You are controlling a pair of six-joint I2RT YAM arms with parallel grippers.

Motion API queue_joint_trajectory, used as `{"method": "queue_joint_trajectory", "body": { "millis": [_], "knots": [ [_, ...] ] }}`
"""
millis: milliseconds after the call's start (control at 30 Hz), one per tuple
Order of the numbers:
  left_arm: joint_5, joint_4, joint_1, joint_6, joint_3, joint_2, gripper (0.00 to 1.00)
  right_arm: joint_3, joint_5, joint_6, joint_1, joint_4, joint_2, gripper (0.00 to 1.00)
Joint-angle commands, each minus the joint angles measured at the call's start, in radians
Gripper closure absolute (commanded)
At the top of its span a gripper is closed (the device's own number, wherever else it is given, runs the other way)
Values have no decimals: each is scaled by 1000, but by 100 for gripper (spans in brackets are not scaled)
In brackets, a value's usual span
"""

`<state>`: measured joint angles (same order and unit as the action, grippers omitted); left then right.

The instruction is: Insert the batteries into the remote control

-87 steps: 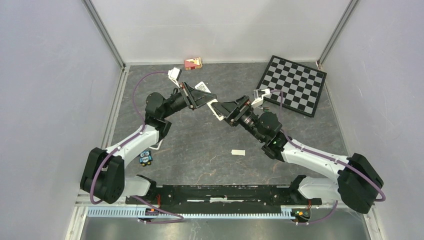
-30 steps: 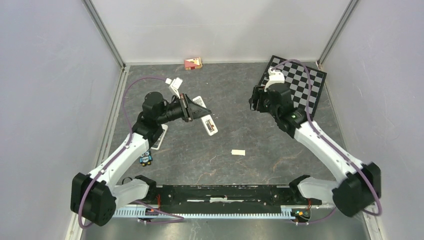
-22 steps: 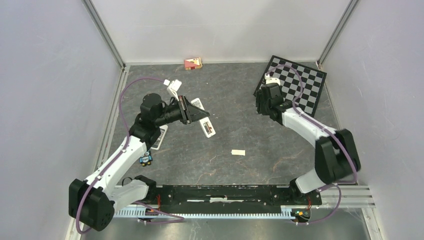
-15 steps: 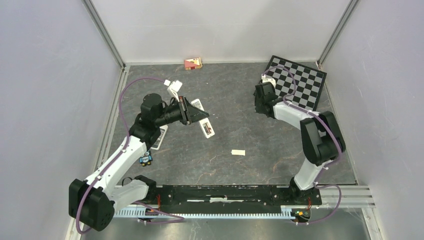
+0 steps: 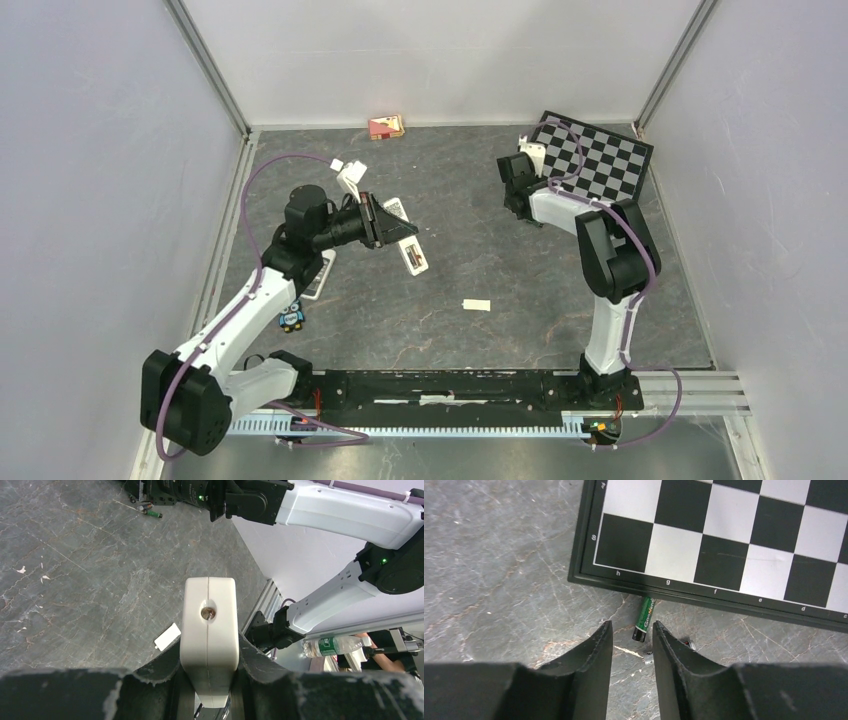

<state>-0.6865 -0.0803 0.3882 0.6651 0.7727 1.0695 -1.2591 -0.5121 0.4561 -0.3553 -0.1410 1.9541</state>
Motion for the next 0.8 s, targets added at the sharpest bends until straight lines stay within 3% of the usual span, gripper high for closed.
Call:
{"method": "queue_joint_trajectory", "body": {
  "millis": [0, 367, 500, 633, 767],
  "knots": [
    [-40, -71, -5, 4, 16, 23, 98, -39, -53, 46, 2, -10, 34, 62],
    [-38, -81, -4, 13, 10, 38, 98, -35, 18, 68, 47, -4, 81, 65],
    [-33, -78, -5, 14, 12, 43, 98, -37, 52, 69, 60, -14, 96, 74],
    [-5, -60, -4, 13, 10, 42, 98, -19, 81, 50, 59, 13, 83, 89],
    [40, -33, -4, 12, 7, 39, 98, 42, 259, -6, 59, 156, 38, 92]
  ]
}}
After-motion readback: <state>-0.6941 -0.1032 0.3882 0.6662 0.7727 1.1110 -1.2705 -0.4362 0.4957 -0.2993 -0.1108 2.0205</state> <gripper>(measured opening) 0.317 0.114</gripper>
